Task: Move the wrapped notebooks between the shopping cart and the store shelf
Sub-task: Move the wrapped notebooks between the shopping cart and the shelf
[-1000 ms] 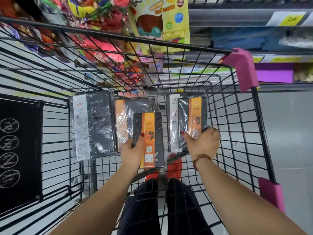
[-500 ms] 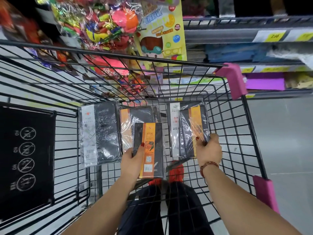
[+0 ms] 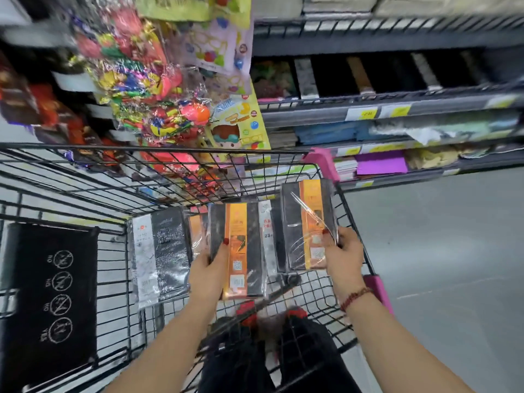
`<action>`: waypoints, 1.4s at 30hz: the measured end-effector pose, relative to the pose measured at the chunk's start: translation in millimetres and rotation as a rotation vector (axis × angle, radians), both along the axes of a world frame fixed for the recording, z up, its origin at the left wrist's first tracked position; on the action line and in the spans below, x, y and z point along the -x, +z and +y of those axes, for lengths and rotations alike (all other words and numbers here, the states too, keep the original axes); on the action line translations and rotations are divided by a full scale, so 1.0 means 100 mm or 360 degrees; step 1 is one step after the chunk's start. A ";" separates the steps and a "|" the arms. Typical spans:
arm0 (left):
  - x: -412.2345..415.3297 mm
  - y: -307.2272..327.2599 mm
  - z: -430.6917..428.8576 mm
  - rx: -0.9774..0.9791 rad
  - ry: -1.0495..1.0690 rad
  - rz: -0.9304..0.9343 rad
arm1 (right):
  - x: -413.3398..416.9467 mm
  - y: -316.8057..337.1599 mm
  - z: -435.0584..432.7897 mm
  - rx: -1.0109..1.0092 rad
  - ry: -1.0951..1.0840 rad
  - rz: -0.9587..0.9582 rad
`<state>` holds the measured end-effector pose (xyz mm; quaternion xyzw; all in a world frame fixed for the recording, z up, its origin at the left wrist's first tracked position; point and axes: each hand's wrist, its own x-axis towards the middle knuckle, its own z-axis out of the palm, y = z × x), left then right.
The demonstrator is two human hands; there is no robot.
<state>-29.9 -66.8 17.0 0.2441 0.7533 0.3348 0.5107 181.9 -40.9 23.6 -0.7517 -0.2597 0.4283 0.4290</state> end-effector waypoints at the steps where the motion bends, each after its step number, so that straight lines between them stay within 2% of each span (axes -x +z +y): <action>1: -0.04 0.10 0.03 -0.0032 -0.0019 -0.0006 | -0.04 0.10 -0.03 -0.0032 -0.0019 0.0039; 10: -0.80 0.80 0.06 -0.0238 -0.0245 0.0028 | -0.82 0.80 -0.47 -0.0388 -0.0205 0.0224; 20: -2.53 1.13 -0.38 -0.0348 -0.0421 -0.0084 | -2.43 1.15 -1.19 -0.0434 -0.0283 0.0384; 27: -3.57 1.26 -0.59 -0.0400 -0.0503 -0.0106 | -3.46 1.21 -1.52 -0.0408 -0.0336 0.0354; 35: -4.20 1.29 -0.24 -0.0388 -0.0543 -0.0131 | -4.12 1.19 -1.33 -0.0399 -0.0408 0.0384; 42: -4.75 1.12 0.53 -0.0383 -0.0488 -0.0196 | -4.67 1.15 -0.58 -0.0401 -0.0356 0.0364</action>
